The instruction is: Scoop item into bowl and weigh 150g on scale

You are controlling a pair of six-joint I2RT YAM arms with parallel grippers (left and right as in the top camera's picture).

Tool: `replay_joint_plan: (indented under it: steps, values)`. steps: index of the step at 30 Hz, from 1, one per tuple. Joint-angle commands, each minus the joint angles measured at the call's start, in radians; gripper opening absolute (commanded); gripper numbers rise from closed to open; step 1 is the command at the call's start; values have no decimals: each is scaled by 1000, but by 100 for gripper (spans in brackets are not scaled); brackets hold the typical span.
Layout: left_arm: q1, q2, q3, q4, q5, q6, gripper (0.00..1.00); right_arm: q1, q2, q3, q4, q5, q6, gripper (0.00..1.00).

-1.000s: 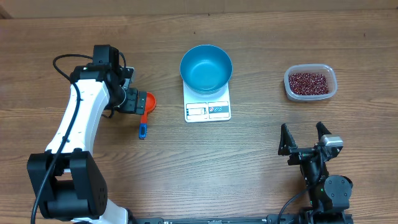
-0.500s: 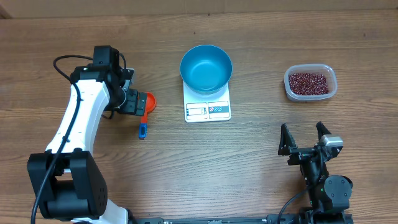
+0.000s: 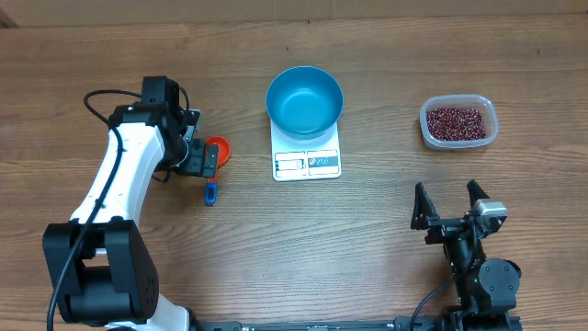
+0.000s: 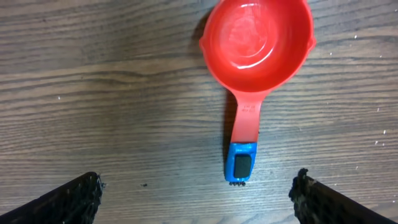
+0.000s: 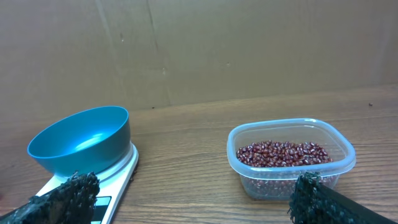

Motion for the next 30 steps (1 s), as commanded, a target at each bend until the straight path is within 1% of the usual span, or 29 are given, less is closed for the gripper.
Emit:
replay_joint_plan:
  steps: [1,12,17,24,27,30]
  values:
    - [2,10,-7,16,-10,-11,100,8,-11,-11,8,6,4,100]
    - [2,10,-7,27,-10,-18,100,8,-11,-11,8,6,4,100]
    - [10,11,-7,55,-2,-17,100,8,-11,-11,8,6,4,100]
    - [35,16,-7,60,-3,16,100,8,-11,-11,8,5,4,100]
    - [35,31,-6,88,-3,16,100,8,-11,-11,8,5,4,100]
    - [32,87,26,100,21,18,100,8,-11,-11,8,5,4,100]
